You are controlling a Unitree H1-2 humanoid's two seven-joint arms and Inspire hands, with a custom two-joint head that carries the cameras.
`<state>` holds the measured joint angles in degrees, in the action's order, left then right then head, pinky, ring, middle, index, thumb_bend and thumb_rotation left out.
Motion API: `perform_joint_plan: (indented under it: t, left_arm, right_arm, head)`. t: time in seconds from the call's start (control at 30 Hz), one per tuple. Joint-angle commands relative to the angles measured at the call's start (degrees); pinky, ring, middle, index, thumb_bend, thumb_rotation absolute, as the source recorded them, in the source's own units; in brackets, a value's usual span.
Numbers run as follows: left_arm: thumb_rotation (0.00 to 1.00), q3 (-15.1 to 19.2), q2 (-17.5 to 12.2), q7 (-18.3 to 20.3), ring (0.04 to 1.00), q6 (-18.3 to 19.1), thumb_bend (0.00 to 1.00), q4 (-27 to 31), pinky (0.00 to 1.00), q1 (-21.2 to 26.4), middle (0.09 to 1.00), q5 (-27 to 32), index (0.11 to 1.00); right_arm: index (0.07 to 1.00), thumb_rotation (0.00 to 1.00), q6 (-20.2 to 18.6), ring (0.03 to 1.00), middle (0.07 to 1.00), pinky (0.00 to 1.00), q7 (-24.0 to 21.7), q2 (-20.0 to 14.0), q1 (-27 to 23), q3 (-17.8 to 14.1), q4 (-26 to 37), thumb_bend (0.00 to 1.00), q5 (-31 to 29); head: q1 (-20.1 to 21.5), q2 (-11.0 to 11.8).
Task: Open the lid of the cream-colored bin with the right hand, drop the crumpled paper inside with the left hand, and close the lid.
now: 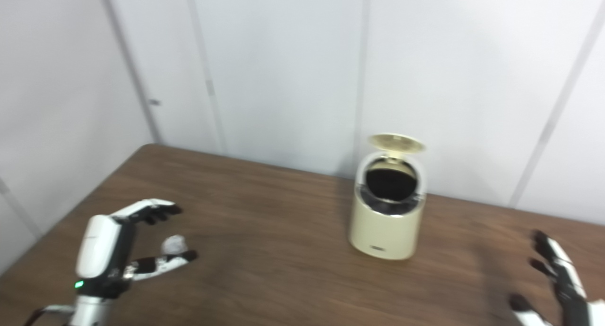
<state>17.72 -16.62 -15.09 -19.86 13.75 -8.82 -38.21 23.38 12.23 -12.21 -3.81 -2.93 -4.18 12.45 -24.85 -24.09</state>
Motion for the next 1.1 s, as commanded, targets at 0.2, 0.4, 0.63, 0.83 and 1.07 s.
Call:
perform_joint_plan:
  t: [0.2, 0.4, 0.63, 0.83, 1.07]
  left_arm:
    - [0.30, -1.0, 0.5, -1.3, 0.610, 3.5, 0.91, 2.0, 0.54, 0.7, 0.664, -3.2, 0.669]
    - [0.33, -1.5, 0.4, -2.2, 0.623, 4.9, 0.91, 0.1, 0.55, 1.1, 0.673, -4.0, 0.677]
    - [0.32, -2.7, 0.0, -2.6, 0.642, 7.3, 0.94, -2.8, 0.56, 1.8, 0.694, -5.6, 0.690]
    - [0.35, -3.4, -0.9, -1.6, 0.669, 11.2, 0.96, -4.0, 0.58, 2.3, 0.727, -6.9, 0.727]
    - [0.37, -4.8, -1.0, -0.5, 0.701, 15.9, 0.99, -3.8, 0.59, 2.5, 0.751, -8.5, 0.734]
  right_arm:
    - [0.865, 0.85, 3.5, 0.856, 0.881, 0.75, 0.4, -5.8, 1.4, 0.5, -8.3, 0.82, -2.6]
    - [0.870, 0.86, 3.5, 0.848, 0.875, 0.75, 1.5, -6.8, 0.9, 0.9, -10.1, 0.86, -3.5]
    - [0.872, 0.88, 3.5, 0.847, 0.871, 0.74, 3.4, -7.5, 0.8, 1.9, -10.6, 0.86, -2.5]
    - [0.863, 0.88, 3.5, 0.840, 0.869, 0.72, 4.1, -7.9, 0.9, 2.6, -10.2, 0.86, -2.6]
    - [0.860, 0.87, 3.5, 0.837, 0.866, 0.72, 3.8, -8.4, 1.0, 3.1, -10.2, 0.85, -3.6]
  head:
    - [-4.2, 0.9]
    - [-5.2, 1.0]
    - [-5.2, 0.8]
    - [-5.0, 0.5]
    - [-4.7, 0.3]
